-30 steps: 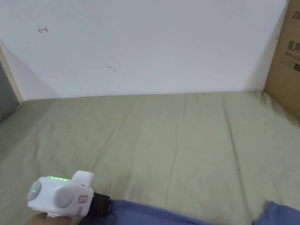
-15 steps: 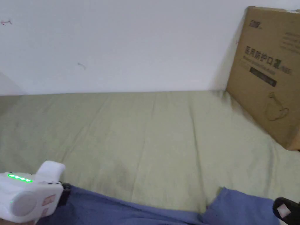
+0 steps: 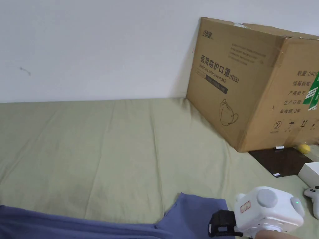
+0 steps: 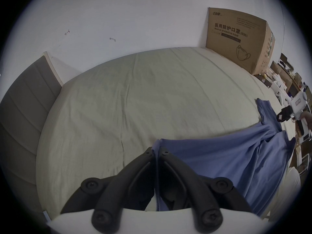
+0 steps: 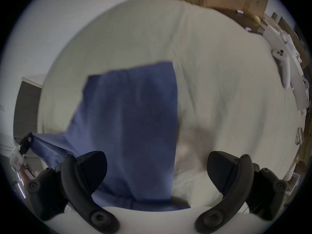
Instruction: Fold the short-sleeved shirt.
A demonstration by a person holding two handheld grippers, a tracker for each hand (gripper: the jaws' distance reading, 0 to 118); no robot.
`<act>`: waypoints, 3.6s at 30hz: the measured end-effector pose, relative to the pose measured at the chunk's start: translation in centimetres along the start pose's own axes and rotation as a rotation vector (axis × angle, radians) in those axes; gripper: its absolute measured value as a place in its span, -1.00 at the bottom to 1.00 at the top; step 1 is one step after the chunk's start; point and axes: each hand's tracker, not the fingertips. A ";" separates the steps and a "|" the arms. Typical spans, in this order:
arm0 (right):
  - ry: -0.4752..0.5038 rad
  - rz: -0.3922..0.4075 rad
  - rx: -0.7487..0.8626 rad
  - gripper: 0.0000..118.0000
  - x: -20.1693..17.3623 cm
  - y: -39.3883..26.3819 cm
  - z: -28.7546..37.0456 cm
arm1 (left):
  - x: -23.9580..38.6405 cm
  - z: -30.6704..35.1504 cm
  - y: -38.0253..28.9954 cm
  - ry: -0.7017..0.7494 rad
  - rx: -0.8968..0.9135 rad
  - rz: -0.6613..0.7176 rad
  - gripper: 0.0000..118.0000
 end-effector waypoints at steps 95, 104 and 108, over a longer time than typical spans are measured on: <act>0.141 0.248 0.306 -0.98 6.3 -20.0 8.5 | 5.4 13.0 -18.5 -0.076 -0.018 0.189 -0.97; 0.000 0.409 0.215 -0.94 5.8 -25.1 8.6 | 7.3 17.1 -24.7 -0.111 -0.081 0.146 -0.95; 0.035 0.307 0.216 -0.48 5.6 -24.4 7.8 | 7.9 17.7 -24.9 -0.072 -0.053 0.145 -0.78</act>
